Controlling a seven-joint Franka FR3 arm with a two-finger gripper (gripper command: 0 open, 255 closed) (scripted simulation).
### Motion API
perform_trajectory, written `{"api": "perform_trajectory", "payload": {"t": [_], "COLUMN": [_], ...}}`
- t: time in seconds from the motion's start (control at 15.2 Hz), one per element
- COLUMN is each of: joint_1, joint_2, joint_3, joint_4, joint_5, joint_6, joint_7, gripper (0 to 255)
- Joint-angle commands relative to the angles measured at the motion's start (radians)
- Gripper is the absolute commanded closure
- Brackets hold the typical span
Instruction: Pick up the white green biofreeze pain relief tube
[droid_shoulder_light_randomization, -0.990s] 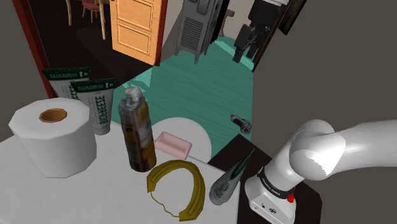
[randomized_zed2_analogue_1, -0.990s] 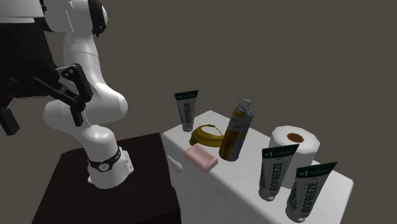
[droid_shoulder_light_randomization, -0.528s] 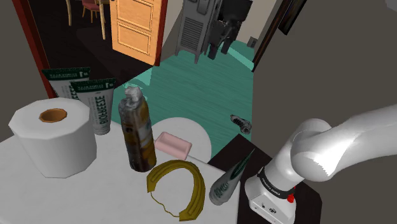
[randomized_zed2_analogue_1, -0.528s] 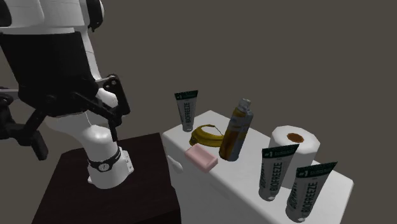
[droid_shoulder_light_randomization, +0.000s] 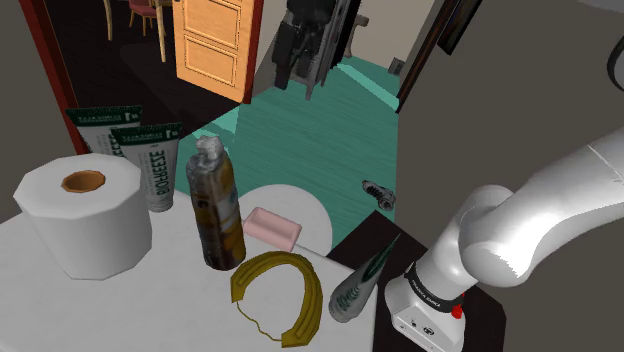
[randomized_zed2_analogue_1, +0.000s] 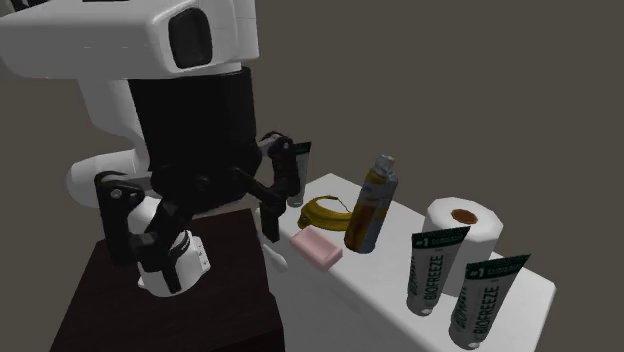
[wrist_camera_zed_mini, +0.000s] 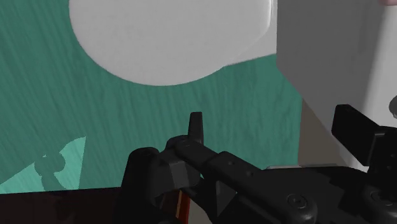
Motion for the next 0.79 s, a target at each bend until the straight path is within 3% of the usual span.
{"api": "perform_trajectory", "payload": {"t": [0.0, 0.73], "joint_1": [0.016, 0.123], "joint_2": [0.062, 0.393], "joint_3": [0.022, 0.144], "joint_4": [0.058, 0.402], "joint_5": [-0.005, -0.087], "joint_6": [0.008, 0.005], "joint_7": [-0.009, -0.042], "gripper": [0, 0]}}
